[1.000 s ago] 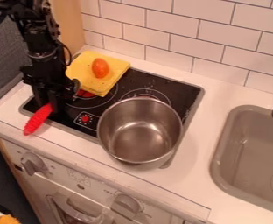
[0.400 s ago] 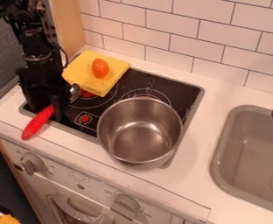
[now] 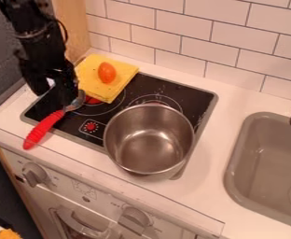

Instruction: Put the red spatula in to other side

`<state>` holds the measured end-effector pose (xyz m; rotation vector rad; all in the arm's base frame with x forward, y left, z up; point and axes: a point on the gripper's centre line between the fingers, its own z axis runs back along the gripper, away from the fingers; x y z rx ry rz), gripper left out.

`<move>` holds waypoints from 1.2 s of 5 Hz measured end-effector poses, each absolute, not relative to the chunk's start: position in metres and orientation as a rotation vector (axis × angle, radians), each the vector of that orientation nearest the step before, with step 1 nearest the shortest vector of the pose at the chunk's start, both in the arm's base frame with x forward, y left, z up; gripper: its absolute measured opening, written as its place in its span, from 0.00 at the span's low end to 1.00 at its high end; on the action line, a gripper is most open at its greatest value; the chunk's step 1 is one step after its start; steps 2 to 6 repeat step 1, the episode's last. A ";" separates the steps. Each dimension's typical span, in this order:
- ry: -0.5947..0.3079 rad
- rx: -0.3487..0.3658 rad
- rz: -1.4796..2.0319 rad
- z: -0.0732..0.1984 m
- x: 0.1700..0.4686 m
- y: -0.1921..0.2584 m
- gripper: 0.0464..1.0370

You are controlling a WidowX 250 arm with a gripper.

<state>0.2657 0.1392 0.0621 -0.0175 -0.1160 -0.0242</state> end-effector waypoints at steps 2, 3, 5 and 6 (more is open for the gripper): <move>-0.117 -0.006 -0.045 0.065 0.270 0.137 0.96; -0.117 -0.006 -0.045 0.065 0.270 0.137 0.96; -0.117 -0.006 -0.045 0.065 0.270 0.137 0.96; -0.117 -0.006 -0.045 0.065 0.270 0.137 0.96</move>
